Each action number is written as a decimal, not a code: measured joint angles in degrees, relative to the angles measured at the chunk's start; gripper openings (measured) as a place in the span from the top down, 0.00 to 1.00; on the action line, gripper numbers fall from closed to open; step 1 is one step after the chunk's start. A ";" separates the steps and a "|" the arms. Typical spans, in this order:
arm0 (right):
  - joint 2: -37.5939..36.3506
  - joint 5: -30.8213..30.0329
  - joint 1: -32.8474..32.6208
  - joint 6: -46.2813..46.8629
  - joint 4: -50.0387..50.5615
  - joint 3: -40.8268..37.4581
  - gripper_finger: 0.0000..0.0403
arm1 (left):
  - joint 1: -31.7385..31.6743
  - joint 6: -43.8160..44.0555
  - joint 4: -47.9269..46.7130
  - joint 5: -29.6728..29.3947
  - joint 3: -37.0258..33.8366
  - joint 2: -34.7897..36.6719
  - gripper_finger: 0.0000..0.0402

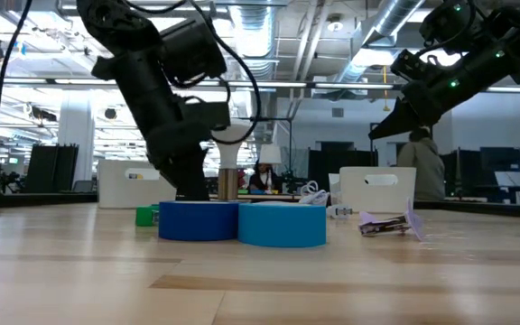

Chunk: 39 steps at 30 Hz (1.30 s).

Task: Pick and place Stapler, Stapler remover, tape
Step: Put the top blue stapler into the left white bin

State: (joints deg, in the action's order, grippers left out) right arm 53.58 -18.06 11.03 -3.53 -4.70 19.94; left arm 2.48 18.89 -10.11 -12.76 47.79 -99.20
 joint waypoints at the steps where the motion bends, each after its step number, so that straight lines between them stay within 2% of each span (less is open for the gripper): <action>1: 0.01 0.01 -0.01 0.00 0.00 0.00 1.00 | 0.00 0.11 0.18 0.06 0.00 -0.77 0.54; 7: 0.01 0.02 0.00 0.00 0.01 0.00 1.00 | 0.04 0.12 2.19 -0.28 0.28 -3.12 0.54; 14: 0.01 0.02 -0.02 0.00 0.01 0.00 1.00 | 0.00 -0.66 1.40 -0.45 -0.13 -0.47 0.55; 24: -0.01 0.00 -0.02 0.00 0.01 0.00 1.00 | 0.00 -0.63 2.09 -0.52 -0.11 -0.34 0.80; 28: 0.01 0.02 0.00 0.00 0.01 0.00 1.00 | 0.00 -0.63 2.32 -0.63 -0.11 -0.31 0.87; 39: 0.00 0.01 0.00 0.00 0.01 0.00 1.00 | -1.91 -3.44 2.45 -1.30 -0.07 -0.26 0.84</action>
State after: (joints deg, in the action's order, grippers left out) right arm 53.57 -18.05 11.03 -3.53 -4.69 19.94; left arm 0.57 15.46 -7.66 -14.06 47.72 -99.46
